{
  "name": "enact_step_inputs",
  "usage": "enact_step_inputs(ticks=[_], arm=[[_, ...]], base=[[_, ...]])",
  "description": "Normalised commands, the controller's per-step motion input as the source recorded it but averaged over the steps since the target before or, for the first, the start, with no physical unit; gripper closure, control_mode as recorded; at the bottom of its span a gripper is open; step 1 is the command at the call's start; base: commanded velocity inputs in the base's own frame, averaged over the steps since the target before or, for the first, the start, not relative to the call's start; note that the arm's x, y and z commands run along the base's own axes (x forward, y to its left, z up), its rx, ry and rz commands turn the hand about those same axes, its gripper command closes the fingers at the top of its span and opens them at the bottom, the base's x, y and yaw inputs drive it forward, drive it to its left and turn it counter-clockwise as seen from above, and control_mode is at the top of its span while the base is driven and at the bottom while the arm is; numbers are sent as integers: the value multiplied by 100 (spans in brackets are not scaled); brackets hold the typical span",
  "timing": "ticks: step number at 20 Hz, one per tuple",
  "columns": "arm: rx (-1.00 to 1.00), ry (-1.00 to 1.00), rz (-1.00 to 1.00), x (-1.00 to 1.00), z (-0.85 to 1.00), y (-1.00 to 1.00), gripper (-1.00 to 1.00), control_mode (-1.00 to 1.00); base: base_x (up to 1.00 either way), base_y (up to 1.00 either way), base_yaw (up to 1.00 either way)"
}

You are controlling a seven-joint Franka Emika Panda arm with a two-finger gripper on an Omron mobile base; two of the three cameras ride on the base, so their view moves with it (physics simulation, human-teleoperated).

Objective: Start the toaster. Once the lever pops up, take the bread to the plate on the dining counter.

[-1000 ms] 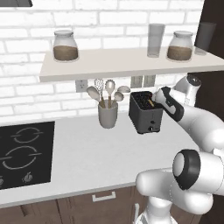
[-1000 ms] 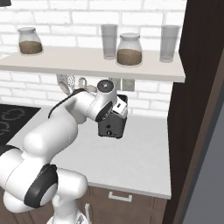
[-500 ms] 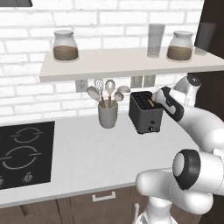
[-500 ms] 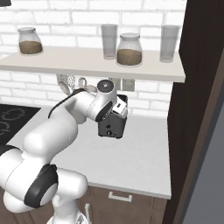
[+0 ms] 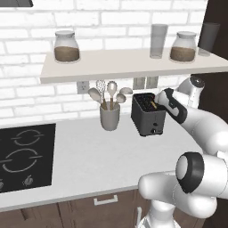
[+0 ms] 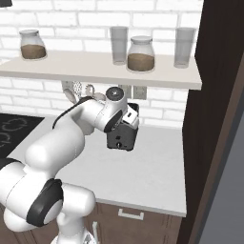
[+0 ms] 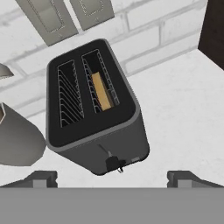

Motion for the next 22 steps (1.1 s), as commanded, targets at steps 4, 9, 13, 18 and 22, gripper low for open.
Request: enact_step_inputs(ticks=[4,9,13,18,22], arm=[[0,0,0,0,0,0,-100,-100],[0,0,0,0,0,0,-100,-100],[0,0,0,0,0,0,-100,-100],[0,0,0,0,0,0,-100,-100],[0,0,0,0,0,0,-100,-100]], base=[[0,0,0],[0,0,0],[0,0,0],[0,0,0],[0,0,0]])
